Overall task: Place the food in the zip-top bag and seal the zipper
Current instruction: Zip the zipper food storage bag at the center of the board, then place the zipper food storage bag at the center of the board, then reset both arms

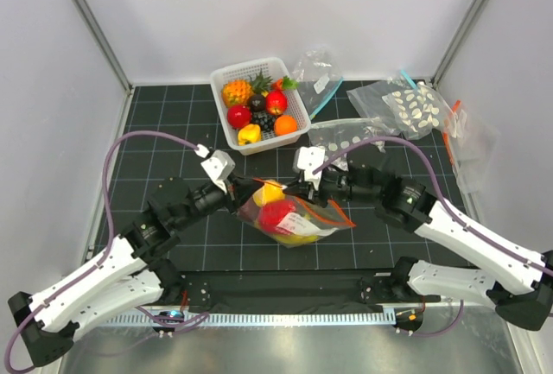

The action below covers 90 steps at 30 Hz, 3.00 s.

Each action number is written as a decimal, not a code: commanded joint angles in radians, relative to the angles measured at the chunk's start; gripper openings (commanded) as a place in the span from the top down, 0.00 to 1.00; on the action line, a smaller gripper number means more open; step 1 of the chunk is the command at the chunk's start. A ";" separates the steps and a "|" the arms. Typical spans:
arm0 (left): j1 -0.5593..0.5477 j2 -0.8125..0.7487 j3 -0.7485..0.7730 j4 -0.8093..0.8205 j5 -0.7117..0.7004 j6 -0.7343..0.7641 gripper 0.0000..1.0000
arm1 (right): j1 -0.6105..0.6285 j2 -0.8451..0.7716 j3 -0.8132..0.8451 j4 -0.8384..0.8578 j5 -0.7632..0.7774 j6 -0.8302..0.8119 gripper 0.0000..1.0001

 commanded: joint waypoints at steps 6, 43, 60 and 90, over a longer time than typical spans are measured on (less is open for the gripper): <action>0.044 0.037 0.120 -0.098 -0.364 -0.064 1.00 | -0.006 -0.224 -0.119 -0.042 0.216 0.145 0.99; 0.566 0.402 0.187 -0.003 -0.148 -0.329 1.00 | -0.348 0.303 0.182 0.221 0.412 0.288 0.99; 0.592 0.253 0.267 -0.228 -0.016 -0.308 0.00 | -0.354 0.186 0.212 0.091 0.817 0.638 0.00; 0.581 -0.499 0.062 -0.598 0.061 -0.116 0.00 | -0.354 -0.729 -0.419 -0.263 0.853 0.953 0.00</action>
